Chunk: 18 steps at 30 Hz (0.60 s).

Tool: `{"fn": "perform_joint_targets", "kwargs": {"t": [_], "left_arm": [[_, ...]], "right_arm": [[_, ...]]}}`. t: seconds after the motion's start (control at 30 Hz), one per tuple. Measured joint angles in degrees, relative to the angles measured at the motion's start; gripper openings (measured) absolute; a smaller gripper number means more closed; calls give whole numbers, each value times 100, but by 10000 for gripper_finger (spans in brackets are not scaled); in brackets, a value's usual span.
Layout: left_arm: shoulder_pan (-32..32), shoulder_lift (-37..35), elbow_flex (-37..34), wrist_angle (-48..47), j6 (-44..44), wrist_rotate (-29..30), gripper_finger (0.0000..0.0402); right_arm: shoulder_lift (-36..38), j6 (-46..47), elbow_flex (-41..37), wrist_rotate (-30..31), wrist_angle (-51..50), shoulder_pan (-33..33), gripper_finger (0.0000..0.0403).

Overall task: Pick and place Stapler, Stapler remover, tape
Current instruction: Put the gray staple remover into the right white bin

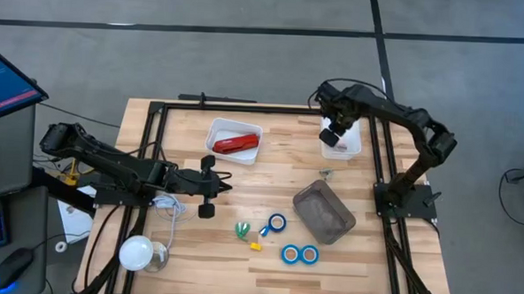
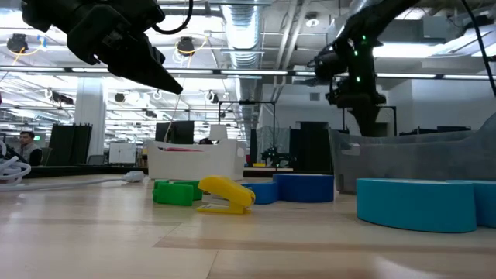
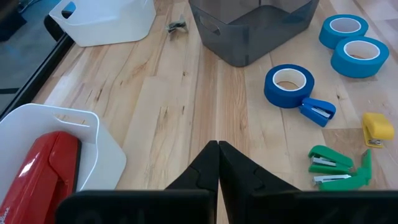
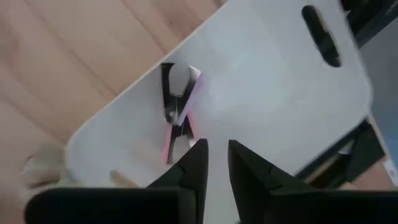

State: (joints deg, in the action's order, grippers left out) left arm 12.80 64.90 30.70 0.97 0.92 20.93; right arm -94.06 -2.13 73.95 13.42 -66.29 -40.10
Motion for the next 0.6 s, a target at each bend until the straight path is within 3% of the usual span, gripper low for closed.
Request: {"fn": "perform_joint_targets", "kwargs": {"t": [0.17, 0.47, 0.6], "left_arm": [[0, 0, 0, 2, -1, 0, 2], [0, 0, 0, 1, -2, 0, 2], [0, 0, 0, 2, -2, 0, 2]], "right_arm": [[0, -1, 659, -328, -1027, 203, 54], [2, -1465, 788, -2550, -2116, 739, 54], [4, -2027, 673, -2512, -2198, 1196, 54]]}}
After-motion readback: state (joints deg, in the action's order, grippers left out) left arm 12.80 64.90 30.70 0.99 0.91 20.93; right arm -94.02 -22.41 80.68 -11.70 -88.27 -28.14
